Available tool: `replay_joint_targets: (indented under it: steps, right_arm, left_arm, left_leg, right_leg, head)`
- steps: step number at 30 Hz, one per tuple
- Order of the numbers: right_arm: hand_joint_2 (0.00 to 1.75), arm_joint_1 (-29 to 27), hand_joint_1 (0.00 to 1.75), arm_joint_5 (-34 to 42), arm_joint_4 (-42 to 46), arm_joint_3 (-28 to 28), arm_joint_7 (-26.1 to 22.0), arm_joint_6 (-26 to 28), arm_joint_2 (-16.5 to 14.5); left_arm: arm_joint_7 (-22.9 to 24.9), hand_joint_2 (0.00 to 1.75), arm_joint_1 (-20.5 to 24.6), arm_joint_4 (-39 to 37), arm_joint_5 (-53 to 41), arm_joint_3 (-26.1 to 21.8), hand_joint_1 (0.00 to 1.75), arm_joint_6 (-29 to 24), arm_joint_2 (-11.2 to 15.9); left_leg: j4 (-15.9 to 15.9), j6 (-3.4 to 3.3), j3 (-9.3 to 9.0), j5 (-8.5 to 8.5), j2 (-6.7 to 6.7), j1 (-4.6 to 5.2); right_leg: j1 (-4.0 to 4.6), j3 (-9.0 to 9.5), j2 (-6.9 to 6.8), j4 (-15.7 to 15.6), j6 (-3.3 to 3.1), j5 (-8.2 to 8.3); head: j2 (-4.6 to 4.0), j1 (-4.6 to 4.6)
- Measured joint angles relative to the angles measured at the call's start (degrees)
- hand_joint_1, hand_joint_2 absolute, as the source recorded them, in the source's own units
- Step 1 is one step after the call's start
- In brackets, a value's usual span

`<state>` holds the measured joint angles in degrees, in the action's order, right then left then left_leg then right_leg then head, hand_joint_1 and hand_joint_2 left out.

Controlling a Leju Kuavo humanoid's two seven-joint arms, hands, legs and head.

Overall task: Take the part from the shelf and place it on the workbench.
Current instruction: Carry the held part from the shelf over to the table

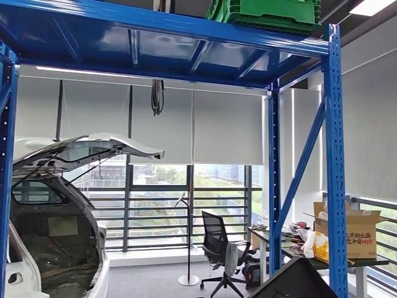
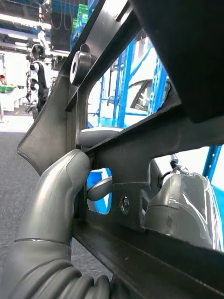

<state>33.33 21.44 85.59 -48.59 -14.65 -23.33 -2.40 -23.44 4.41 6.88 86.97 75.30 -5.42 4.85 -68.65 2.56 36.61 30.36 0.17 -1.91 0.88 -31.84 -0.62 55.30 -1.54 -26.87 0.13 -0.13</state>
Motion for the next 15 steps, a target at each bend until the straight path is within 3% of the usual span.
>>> replay_joint_targets:
  steps: [2, 3, 4, 6, 7, 8, 9, 10, 13, 15]
  right_arm:
    - [1.75, 0.04, 1.75, 0.03, -0.01, 0.01, -0.15, -0.12, -0.07]
    - [1.75, 0.09, 1.75, 0.06, -0.02, 0.02, -0.26, -0.24, -0.14]
    - [1.75, 0.15, 1.75, 0.09, -0.05, 0.04, -0.4, -0.4, -0.21]
    - [1.75, 0.21, 1.75, 0.09, -0.12, 0.06, -0.68, -0.69, -0.28]
    - [1.75, 0.17, 1.75, 0.08, -0.17, 0.06, -0.81, -0.78, -0.28]
    - [1.75, 0.11, 1.75, 0.05, -0.24, 0.06, -0.92, -0.83, -0.27]
    - [1.75, 0.07, 1.75, -0.02, -0.31, 0.06, -0.99, -0.89, -0.27]
    - [1.75, 0.06, 1.75, -0.14, -0.36, 0.06, -1.05, -0.96, -0.27]
    - [1.75, 0.42, 1.75, -0.84, -0.39, 0.06, -1.23, -1.25, -0.28]
    - [1.75, 0.69, 1.75, -1.11, -0.39, 0.06, -1.35, -1.33, -0.27]
  left_arm:
    - [0.5, 1.75, 0.06, 0.0, 0.0, 0.03, 0.0, -0.03, 0.02]
    - [0.87, 1.75, 0.09, -0.01, 0.0, 0.1, 0.0, -0.07, 0.1]
    - [1.24, 1.75, 0.09, -0.04, 0.0, 0.31, 0.0, -0.1, 0.3]
    - [1.5, 1.75, 0.0, -0.15, 0.0, 0.75, 0.0, -0.25, 0.75]
    - [1.52, 1.75, -0.08, -0.22, 0.0, 0.92, 0.0, -0.31, 0.92]
    - [1.53, 1.75, -0.13, -0.27, 0.0, 0.96, 0.0, -0.38, 0.98]
    - [1.55, 1.75, -0.18, -0.33, 0.0, 0.98, 0.0, -0.42, 0.99]
    - [1.56, 1.75, -0.22, -0.37, 0.0, 1.01, 0.0, -0.42, 1.0]
    - [1.58, 1.75, -0.19, -0.39, 0.0, 1.08, 0.0, -0.41, 1.01]
    - [1.58, 1.75, -0.18, -0.39, 0.0, 1.13, 0.0, -0.4, 1.01]
  left_leg:
    - [4.62, 0.64, -2.84, -0.44, 0.04, -0.44]
    - [7.01, 0.47, -4.18, -0.38, -0.03, -0.51]
    - [9.27, -0.29, -5.21, -0.56, -0.07, -0.51]
    - [9.61, -2.63, -4.49, -0.8, -0.17, 0.04]
    - [9.63, -3.39, -4.09, -1.21, -0.13, 0.24]
    - [9.62, -3.59, -3.88, -1.35, -0.13, 0.43]
    - [9.62, -3.7, -3.75, -1.45, -0.13, 0.6]
    - [9.62, -3.77, -3.7, -1.53, -0.14, 0.75]
    - [9.62, -3.62, -3.63, -1.71, -0.2, 0.95]
    - [9.64, -3.18, -3.31, -1.97, -0.19, 0.87]
  right_leg:
    - [-0.11, -0.69, 0.0, 0.9, 0.38, -0.18]
    - [-0.1, -1.36, 0.03, 1.72, 0.75, -0.25]
    - [-0.23, -2.56, 0.1, 3.73, 1.46, -1.3]
    - [-0.47, -6.0, 0.25, 11.15, 2.61, -5.23]
    - [-0.65, -7.76, 0.29, 15.53, 2.99, -7.48]
    - [-0.7, -8.82, 0.3, 18.5, 2.99, -8.54]
    - [-0.7, -8.78, 0.31, 19.15, 2.87, -8.34]
    - [-0.66, -7.64, 0.32, 17.5, 2.63, -7.14]
    - [-0.07, -1.62, 0.36, 6.5, 1.39, -2.48]
    - [0.38, -0.36, 0.37, 3.5, 0.95, -1.88]
  head:
    - [0.0, 0.01]
    - [0.0, 0.01]
    - [0.0, 0.01]
    - [0.0, 0.0]
    - [0.0, 0.0]
    - [0.0, 0.0]
    - [0.0, 0.0]
    - [0.0, 0.0]
    - [0.0, 0.0]
    - [0.01, 0.0]
